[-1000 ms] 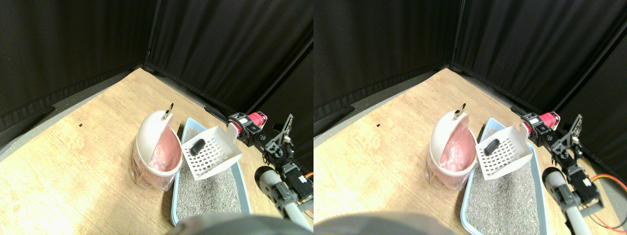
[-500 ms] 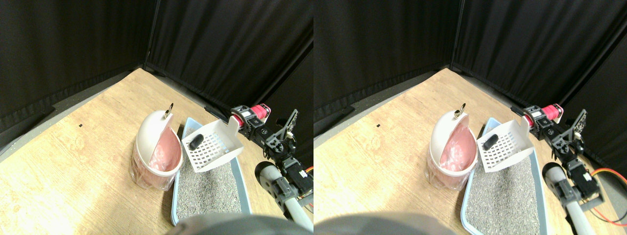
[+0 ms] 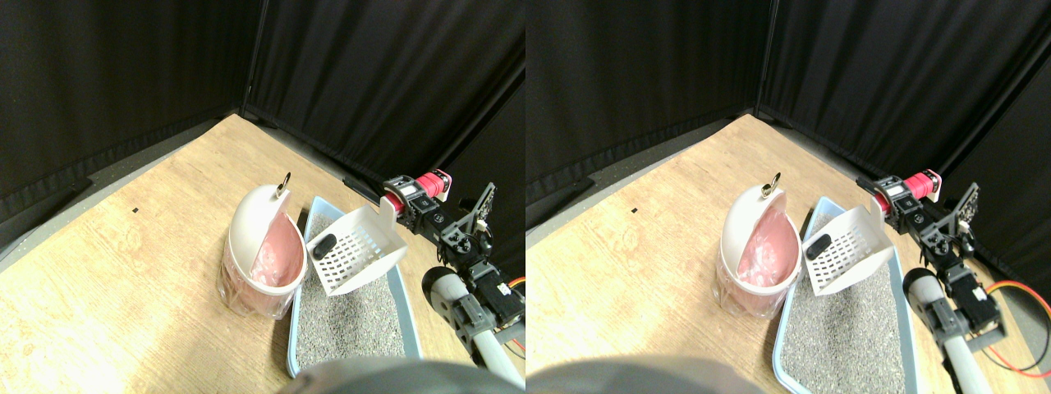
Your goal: Scoop (unimanual)
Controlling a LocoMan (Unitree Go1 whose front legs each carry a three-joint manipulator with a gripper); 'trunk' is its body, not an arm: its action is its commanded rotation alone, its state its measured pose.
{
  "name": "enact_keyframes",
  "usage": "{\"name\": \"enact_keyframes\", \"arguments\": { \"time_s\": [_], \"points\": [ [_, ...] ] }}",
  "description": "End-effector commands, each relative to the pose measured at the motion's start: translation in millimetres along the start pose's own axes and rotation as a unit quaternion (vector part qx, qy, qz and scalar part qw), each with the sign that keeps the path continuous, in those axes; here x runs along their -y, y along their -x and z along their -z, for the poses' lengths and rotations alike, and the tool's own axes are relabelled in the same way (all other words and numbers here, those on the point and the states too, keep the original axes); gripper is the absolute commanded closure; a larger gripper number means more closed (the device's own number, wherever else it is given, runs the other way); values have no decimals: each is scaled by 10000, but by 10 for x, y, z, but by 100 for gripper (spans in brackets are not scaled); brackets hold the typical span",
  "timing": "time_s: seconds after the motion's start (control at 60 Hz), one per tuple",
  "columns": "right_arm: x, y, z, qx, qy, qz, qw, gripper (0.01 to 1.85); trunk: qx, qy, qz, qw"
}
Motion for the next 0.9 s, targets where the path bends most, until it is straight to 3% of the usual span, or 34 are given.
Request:
{"name": "enact_keyframes", "arguments": {
  "time_s": [0.017,0.317,0.55,0.667,0.717,0.733,0.9],
  "points": [
    [3,4,-119,301,-86,80,9995,167,19,3,-28,10000],
    [30,13,-74,305,-444,175,9984,181,13,-3,-1,10000],
    [-37,32,-70,266,-295,105,9992,175,3,-20,54,10000],
    [-109,62,-113,255,-107,-108,9996,168,-5,-17,69,10000],
    [-126,72,-128,257,-63,-124,9996,172,0,-11,70,10000],
    [-141,82,-147,259,-52,-132,9996,181,2,-12,68,10000],
    [-148,87,-172,362,70,-176,9992,173,5,6,62,10000]
  ]
}}
